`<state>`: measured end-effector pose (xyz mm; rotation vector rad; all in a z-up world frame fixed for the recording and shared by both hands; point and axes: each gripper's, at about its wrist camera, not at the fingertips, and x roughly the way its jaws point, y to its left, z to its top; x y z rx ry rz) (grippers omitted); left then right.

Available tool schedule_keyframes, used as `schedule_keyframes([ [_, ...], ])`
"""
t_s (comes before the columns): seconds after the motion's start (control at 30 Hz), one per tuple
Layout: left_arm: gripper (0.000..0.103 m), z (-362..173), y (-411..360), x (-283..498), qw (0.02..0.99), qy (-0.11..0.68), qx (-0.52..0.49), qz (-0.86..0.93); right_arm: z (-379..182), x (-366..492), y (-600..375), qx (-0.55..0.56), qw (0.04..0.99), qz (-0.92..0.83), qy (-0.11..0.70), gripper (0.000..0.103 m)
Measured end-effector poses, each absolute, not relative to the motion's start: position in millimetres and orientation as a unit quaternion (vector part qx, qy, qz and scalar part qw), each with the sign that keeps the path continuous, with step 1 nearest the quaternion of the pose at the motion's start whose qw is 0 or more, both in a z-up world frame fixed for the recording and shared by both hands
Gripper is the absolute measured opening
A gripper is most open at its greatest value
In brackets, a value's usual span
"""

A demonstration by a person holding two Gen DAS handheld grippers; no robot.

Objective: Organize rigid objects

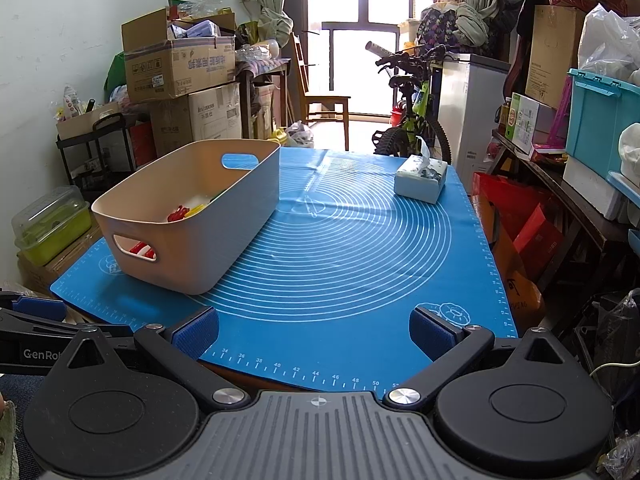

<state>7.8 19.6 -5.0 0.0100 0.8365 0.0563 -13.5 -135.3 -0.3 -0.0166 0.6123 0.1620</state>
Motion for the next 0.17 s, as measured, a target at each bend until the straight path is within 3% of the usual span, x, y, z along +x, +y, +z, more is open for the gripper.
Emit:
schedule_keyframes([
  [0.17, 0.078, -5.1, 19.4, 7.8, 0.913, 0.406, 0.005, 0.027, -0.3, -13.4, -135.4, -0.008, 0.95, 0.08, 0.301, 0.1],
])
